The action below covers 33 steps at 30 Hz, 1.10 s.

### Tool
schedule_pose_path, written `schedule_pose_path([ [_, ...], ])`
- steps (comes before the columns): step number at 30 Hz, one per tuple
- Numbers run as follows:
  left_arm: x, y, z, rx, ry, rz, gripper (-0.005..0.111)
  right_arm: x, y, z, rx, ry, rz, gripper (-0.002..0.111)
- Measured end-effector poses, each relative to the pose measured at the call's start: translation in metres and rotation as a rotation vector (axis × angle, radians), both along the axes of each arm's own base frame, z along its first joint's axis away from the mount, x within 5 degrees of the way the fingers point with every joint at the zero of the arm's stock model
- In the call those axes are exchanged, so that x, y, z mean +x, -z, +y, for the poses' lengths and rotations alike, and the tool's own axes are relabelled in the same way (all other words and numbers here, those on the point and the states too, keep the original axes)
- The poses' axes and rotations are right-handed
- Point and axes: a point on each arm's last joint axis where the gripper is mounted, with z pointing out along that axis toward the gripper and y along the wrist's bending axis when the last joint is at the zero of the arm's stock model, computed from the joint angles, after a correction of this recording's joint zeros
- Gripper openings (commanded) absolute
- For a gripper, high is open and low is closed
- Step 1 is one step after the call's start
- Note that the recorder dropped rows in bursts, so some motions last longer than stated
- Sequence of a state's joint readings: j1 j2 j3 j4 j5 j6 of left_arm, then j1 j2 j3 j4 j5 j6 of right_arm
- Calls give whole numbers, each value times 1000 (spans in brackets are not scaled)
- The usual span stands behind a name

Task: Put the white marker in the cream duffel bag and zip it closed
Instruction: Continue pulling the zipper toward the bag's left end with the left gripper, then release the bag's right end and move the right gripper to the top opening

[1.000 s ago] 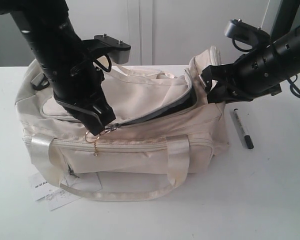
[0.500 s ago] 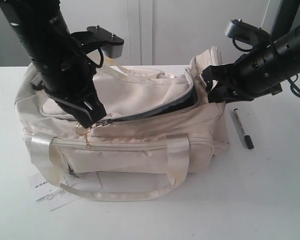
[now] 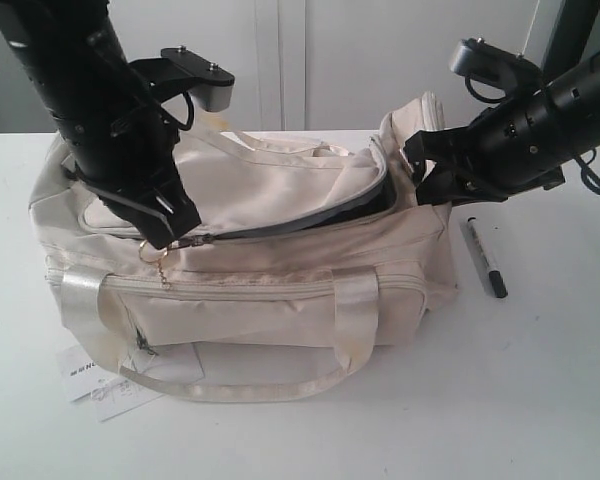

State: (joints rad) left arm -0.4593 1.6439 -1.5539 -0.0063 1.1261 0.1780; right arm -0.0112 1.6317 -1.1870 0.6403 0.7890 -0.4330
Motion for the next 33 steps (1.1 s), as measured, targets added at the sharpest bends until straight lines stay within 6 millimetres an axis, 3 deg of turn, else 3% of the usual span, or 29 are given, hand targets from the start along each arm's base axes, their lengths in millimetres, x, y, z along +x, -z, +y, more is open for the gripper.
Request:
schedule_pose_path([
  [33, 7, 0, 14, 109, -29, -53, 0, 0, 0, -1, -14, -3, -3, 0],
])
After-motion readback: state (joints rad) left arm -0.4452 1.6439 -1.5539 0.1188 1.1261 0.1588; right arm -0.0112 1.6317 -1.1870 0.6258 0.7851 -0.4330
